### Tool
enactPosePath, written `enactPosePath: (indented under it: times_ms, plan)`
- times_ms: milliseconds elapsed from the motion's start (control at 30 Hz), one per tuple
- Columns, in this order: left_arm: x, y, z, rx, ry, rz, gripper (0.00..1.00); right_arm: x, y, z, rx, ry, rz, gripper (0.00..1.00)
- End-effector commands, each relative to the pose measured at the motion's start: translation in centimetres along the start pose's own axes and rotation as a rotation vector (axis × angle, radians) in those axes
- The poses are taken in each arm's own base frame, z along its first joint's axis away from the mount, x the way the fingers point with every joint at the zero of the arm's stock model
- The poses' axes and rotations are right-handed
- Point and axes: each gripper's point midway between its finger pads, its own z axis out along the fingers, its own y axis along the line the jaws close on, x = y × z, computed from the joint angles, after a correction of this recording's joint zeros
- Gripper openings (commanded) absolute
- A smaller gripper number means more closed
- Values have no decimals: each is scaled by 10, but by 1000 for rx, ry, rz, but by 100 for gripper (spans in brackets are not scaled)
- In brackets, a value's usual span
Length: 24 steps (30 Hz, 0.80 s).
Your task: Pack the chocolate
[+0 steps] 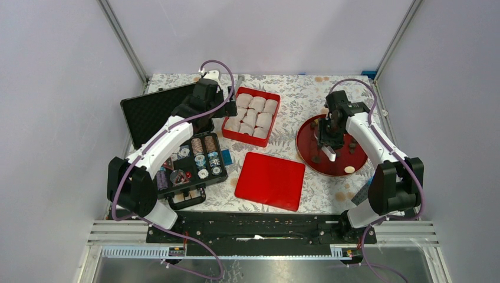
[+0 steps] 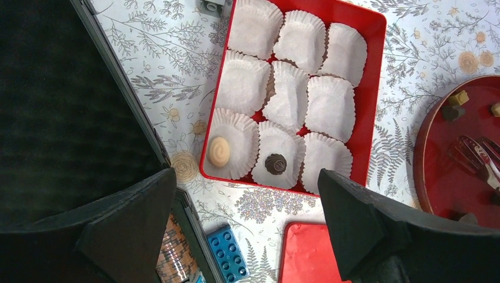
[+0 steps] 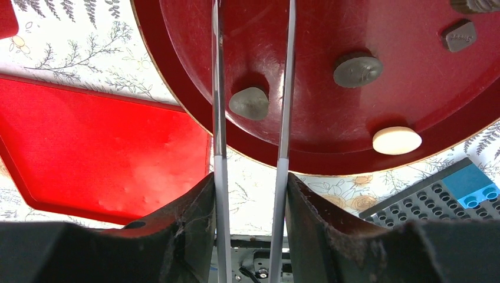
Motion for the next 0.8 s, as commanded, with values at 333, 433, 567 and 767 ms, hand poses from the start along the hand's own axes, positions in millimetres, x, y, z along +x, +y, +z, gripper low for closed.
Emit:
enactPosePath:
  times_ms: [333,433,567,767]
  plan:
    - [-35,-4,-8,10,-80,7,99,-29,7,-6,-10,-58,32,52]
    - [-36,-3,-9,4,-91,2,99,-33,9,-4,-18,-67,31,53]
    - [-32,0,-9,-2,-92,-10,99,-37,13,-1,-33,-66,23,49]
    - [-36,1,-14,-8,-112,-20,99,-49,18,2,-50,-70,1,48]
